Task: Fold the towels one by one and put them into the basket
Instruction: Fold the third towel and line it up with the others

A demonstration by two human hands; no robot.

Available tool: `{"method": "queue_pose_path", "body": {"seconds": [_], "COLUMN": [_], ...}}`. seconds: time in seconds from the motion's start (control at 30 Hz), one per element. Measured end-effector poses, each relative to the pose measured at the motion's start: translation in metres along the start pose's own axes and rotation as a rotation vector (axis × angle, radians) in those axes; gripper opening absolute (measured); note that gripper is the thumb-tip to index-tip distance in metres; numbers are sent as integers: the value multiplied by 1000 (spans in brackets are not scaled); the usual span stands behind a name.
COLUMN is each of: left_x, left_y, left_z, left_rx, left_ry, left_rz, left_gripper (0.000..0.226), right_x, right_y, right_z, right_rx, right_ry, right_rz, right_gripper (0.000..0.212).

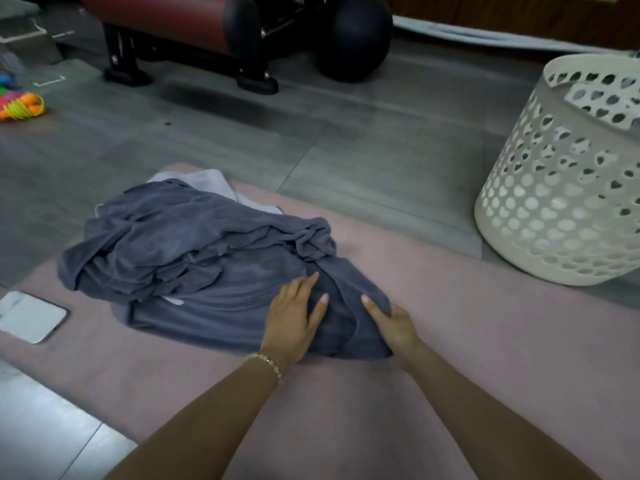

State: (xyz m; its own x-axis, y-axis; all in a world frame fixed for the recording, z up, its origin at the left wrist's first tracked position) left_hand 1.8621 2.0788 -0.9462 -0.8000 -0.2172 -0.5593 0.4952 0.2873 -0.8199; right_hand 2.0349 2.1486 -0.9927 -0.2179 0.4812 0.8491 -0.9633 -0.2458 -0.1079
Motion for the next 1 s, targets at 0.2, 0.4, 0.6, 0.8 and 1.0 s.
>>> {"method": "queue_pose_path", "body": {"seconds": [0.2, 0.4, 0.6, 0.8, 1.0], "left_x": [15, 96, 148, 111, -39], "left_y": [-3, -76, -106, -106, -148], "left_z": [-13, -51, -74, -81, -72], "left_rx": [41, -149, -7, 282, 212], "left_ry": [-28, -117, -199, 4, 43], "left_rz": [-142, -538, -714, -525, 364], "left_gripper": [91, 76, 67, 72, 44], "right_x": [-12, 26, 33, 64, 145], "right_y": [-3, 70, 138, 127, 77], "right_z": [-14, -32, -32, -8, 69], "right_rx": [85, 206, 337, 338, 446], "right_ry": [26, -235, -240, -233, -310], "right_rz": [363, 490, 387, 315, 180], "right_gripper": [26, 53, 67, 62, 71]}}
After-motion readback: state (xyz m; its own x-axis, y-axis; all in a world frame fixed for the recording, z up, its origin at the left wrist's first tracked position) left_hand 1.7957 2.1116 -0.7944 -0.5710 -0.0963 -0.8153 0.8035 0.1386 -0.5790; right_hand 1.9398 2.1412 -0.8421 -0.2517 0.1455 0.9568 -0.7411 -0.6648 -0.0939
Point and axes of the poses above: each hand's wrist, its own z-axis away from the middle knuckle, its own y-axis out of the palm, x = y × z, the point moved 7 cm from there along -z, towards the middle knuckle, and after that the axes turned 3 degrees about -x, right-handed, at the moved point
